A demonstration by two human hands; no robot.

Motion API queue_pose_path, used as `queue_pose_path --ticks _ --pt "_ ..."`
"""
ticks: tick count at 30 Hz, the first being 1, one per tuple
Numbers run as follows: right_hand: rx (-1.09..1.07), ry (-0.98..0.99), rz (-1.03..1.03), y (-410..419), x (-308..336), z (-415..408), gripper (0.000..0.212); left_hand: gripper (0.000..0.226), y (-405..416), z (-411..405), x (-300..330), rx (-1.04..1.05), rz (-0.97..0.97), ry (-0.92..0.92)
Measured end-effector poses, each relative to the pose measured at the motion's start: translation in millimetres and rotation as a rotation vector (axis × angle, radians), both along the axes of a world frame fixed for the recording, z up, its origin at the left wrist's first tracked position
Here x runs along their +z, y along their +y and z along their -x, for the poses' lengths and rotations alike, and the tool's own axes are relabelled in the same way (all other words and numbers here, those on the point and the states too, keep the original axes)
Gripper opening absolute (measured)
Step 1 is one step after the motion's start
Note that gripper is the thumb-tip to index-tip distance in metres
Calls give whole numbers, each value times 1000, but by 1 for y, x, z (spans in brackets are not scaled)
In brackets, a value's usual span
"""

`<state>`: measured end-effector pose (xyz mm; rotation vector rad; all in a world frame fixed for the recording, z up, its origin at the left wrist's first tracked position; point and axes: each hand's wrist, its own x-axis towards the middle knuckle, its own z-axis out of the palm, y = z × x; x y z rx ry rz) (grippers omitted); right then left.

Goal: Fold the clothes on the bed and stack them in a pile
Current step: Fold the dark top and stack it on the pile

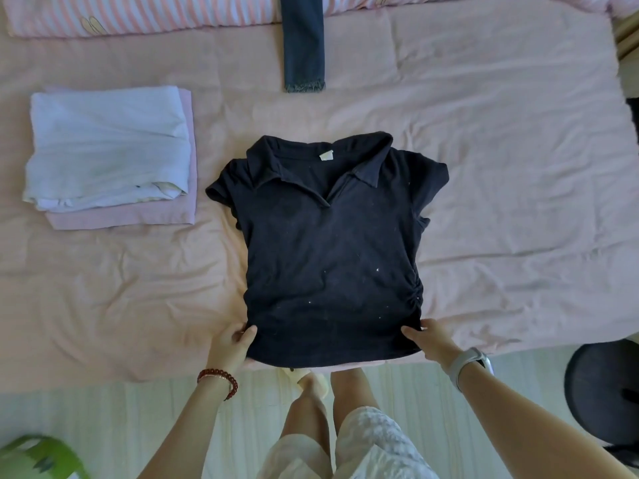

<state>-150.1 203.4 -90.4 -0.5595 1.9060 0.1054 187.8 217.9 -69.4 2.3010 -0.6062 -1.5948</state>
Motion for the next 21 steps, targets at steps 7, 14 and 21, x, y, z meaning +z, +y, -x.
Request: queue_pose_path --ticks 7,14,21 --pt "52 149 85 14 -7 -5 15 22 6 4 7 -9 85 -104" --pt "-280 112 359 13 43 -3 10 8 -8 3 38 205 129 29" --pt "-630 -54 612 -83 95 -9 11 12 -106 5 72 757 228 264"
